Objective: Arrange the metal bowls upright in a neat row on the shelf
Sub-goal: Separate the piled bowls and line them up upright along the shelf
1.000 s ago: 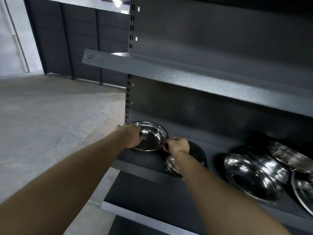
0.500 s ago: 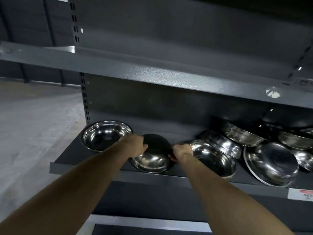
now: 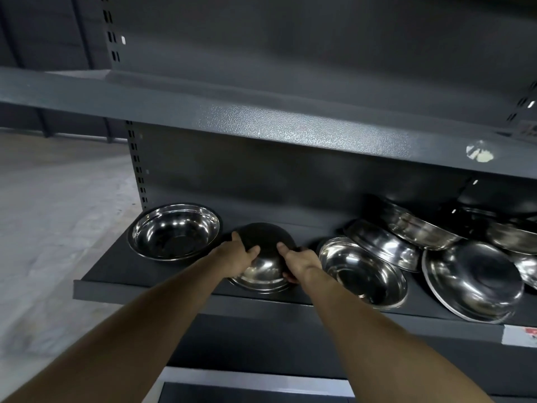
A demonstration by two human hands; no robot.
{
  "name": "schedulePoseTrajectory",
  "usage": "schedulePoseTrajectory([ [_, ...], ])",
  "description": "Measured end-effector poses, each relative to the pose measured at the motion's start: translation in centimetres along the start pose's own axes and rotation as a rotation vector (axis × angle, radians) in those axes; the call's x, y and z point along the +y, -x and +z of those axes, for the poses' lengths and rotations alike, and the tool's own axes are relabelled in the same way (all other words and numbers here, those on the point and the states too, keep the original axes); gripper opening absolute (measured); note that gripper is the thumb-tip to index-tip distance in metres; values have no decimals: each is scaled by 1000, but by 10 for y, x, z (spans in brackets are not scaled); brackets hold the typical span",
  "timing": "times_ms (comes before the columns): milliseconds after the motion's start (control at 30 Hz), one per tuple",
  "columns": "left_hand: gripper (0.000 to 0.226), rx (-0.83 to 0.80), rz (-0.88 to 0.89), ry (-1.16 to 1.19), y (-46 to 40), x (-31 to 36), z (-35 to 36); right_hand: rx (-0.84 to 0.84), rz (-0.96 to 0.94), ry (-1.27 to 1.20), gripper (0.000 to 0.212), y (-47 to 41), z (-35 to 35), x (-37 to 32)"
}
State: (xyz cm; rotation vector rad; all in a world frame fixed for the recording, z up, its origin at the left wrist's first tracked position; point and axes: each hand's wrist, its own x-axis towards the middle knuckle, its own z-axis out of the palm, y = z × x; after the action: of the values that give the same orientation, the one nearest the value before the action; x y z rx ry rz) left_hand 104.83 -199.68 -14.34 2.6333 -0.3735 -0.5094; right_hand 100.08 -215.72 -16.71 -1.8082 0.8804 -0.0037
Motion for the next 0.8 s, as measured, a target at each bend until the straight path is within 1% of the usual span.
schedulePoseTrajectory([
  [67,84,29,23,91,-1,3,-4,46,-49,-35,42,-1,-4,-3],
  [200,84,141,24,346,-2,10,-14,133,-198,-76,58,0,-11,-6],
  [367,88,289,14,598,-3,16,-26,151,-355,-255,81,6,-18,-12],
  [433,88,352,2,664,-2,19,-31,153,-353,-337,87,9,-19,-14],
  [467,87,376,-7,683,-1,20,-34,164,-336,-414,82,12,-19,-16],
  [567,87,377,-42,711,0,19,-40,192,-194,-761,44,19,-24,-22],
  [600,86,365,-53,701,1,17,-41,193,-141,-835,41,20,-26,-23],
  [667,75,356,-52,636,3,14,-41,188,-84,-878,35,19,-29,-23],
  [733,59,349,0,557,6,11,-37,187,-77,-847,20,21,-29,-23],
  [767,55,340,23,533,8,9,-35,187,-84,-802,18,22,-28,-23],
  [800,54,330,34,516,9,8,-34,190,-91,-753,22,21,-27,-23],
])
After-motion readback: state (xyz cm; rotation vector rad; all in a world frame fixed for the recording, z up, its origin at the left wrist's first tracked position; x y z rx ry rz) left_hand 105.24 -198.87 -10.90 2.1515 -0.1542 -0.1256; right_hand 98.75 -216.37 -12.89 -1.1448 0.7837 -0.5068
